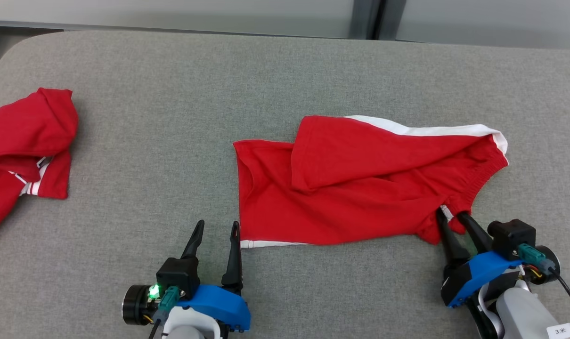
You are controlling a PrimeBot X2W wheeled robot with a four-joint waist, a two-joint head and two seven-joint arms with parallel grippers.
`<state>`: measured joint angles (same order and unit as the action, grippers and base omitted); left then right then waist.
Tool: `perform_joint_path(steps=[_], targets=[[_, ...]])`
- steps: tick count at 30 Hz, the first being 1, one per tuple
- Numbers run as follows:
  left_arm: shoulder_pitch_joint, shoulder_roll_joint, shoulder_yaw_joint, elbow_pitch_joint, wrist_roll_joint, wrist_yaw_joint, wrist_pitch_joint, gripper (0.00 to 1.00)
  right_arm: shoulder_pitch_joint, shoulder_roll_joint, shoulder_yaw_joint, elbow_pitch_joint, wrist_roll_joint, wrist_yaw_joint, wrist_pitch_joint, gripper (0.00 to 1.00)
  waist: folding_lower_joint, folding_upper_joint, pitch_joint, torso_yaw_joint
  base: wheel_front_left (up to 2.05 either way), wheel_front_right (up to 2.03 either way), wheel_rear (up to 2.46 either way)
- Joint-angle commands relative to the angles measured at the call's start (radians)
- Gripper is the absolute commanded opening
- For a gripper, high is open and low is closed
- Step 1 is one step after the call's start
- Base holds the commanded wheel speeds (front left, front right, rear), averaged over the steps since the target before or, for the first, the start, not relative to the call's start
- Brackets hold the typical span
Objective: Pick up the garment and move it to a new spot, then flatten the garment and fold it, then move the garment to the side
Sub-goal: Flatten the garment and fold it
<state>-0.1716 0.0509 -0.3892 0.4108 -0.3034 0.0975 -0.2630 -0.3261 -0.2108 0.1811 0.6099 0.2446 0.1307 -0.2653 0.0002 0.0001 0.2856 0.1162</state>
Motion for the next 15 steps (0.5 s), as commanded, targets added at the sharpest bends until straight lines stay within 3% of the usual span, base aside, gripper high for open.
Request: perform_joint_path(steps=[1,15], targets=[[-0.009,-0.001,0.010,-0.002,-0.006,0.006,-0.003,1.00,-0.002,0.004,0.001,0.010,-0.001,0.000,0.002,1.00,-0.0002,-0.0001,-0.006,-0.005,0.00,0.00,0.00],[0.106,-0.001,0.130,-0.006,0.040,0.018,-0.003,1.00,0.228,0.017,-0.091,-0.133,0.003,0.000,0.001,1.00,-0.0002,-0.0001,-0.178,-0.084,0.00,0.00,0.00]])
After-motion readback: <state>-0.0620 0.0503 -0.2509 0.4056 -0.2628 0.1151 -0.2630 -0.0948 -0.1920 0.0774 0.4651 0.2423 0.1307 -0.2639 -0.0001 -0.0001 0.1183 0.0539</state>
